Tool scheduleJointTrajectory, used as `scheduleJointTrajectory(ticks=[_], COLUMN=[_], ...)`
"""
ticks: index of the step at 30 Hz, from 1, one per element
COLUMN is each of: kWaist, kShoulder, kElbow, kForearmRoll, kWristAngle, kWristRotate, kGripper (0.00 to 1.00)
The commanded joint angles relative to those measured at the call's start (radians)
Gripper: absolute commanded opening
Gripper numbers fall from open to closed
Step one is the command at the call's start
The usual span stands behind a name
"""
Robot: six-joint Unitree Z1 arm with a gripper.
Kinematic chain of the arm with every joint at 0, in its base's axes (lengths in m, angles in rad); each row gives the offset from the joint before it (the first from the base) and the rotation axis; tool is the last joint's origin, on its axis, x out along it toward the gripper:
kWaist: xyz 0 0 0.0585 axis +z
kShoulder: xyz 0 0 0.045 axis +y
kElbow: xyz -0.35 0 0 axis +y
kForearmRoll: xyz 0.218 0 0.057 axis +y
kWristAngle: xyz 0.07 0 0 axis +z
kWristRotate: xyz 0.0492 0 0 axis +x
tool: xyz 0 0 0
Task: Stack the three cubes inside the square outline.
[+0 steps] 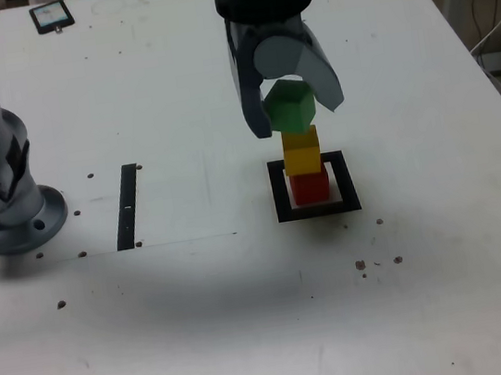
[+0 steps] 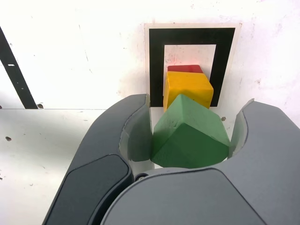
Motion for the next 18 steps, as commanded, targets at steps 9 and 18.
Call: scheduleJointTrajectory(ticks=[9, 18], kWaist=[-0.001, -0.001], kShoulder=[0.023, 0.016], kElbow=[0.017, 0.049], kForearmRoll=[-0.033, -0.06], kWristAngle=[-0.02, 0.007], kWristRotate=[-0.002, -0.024], kGripper=[0.57, 0.97])
